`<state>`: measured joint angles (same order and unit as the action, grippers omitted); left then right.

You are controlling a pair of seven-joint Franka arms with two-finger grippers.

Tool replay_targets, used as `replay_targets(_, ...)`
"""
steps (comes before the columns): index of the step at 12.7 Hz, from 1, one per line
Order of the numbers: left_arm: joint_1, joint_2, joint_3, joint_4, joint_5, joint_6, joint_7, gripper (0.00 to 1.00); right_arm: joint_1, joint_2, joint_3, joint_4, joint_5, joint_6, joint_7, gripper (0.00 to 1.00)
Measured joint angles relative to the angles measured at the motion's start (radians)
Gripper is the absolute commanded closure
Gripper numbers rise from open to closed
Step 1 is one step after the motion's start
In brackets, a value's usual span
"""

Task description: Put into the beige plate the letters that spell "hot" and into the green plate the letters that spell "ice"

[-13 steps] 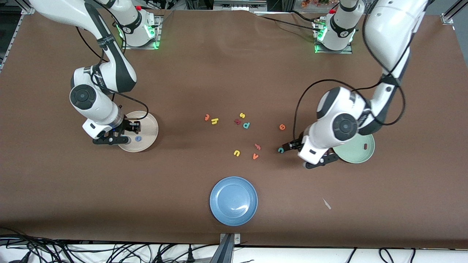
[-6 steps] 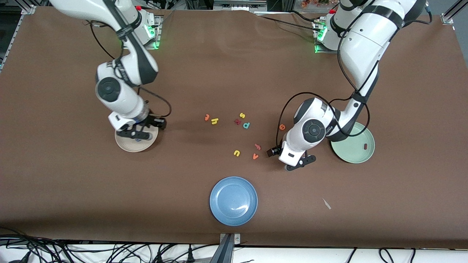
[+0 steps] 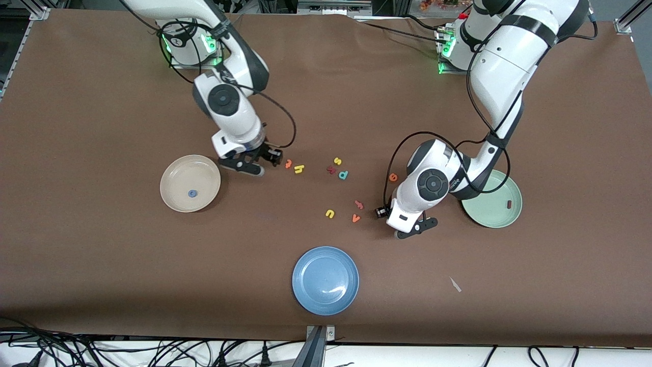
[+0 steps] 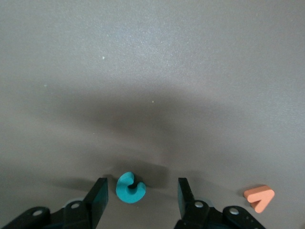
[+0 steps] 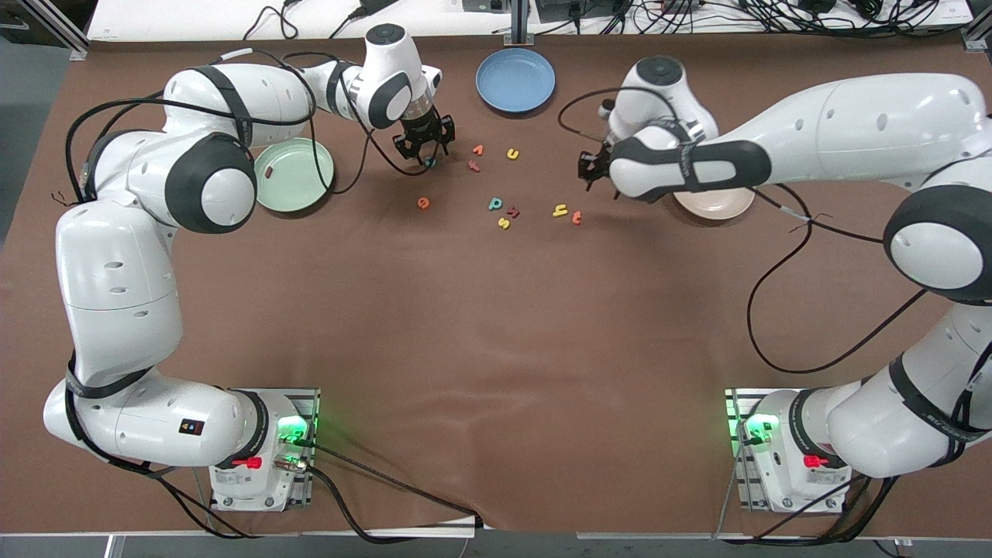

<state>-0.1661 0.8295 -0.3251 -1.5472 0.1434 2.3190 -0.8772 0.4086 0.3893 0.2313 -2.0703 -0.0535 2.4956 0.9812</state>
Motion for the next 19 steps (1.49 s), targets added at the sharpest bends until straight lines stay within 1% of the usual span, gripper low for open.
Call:
replay_targets(1,-0.001,0.007,0.001,0.001,0.006,0.008,0.000,0.39,0.025,0.015,0.000,0.000,-0.002,0.013,0.038,0.36)
replay_targets(2,-0.002,0.011,0.003,0.001,0.010,0.019,-0.001,0.44,0.043,0.026,-0.001,0.000,-0.006,0.018,0.067,0.37)
replay_targets(4,-0.002,0.011,0.005,0.004,0.011,0.020,-0.001,0.64,0.062,0.047,-0.001,0.001,-0.038,0.028,0.126,0.37)
replay_targets(5,-0.002,0.011,0.007,0.005,0.012,0.020,-0.001,0.71,0.065,0.057,-0.001,0.001,-0.067,0.037,0.159,0.37)
replay_targets(6,-0.002,0.011,0.009,0.008,0.012,0.020,-0.001,0.74,0.066,0.071,-0.001,0.001,-0.099,0.048,0.191,0.37)
replay_targets(8,-0.002,0.011,0.010,0.009,0.013,0.020,-0.001,0.74,0.070,0.098,-0.001,0.001,-0.141,0.071,0.236,0.39)
replay_targets(10,-0.002,0.011,0.010,0.009,0.013,0.020,-0.001,0.74,0.073,0.113,-0.002,0.001,-0.146,0.082,0.244,0.41)
replay_targets(12,-0.002,0.011,0.010,0.010,0.013,0.020,-0.002,0.77,0.075,0.121,-0.002,0.001,-0.150,0.093,0.245,0.43)
replay_targets(14,-0.002,0.011,0.010,0.013,0.013,0.020,-0.002,0.77,0.077,0.127,-0.002,0.001,-0.154,0.100,0.246,0.43)
replay_targets(19,-0.003,0.011,0.010,0.026,0.013,0.021,-0.003,0.77,0.079,0.150,-0.020,0.001,-0.199,0.134,0.250,0.44)
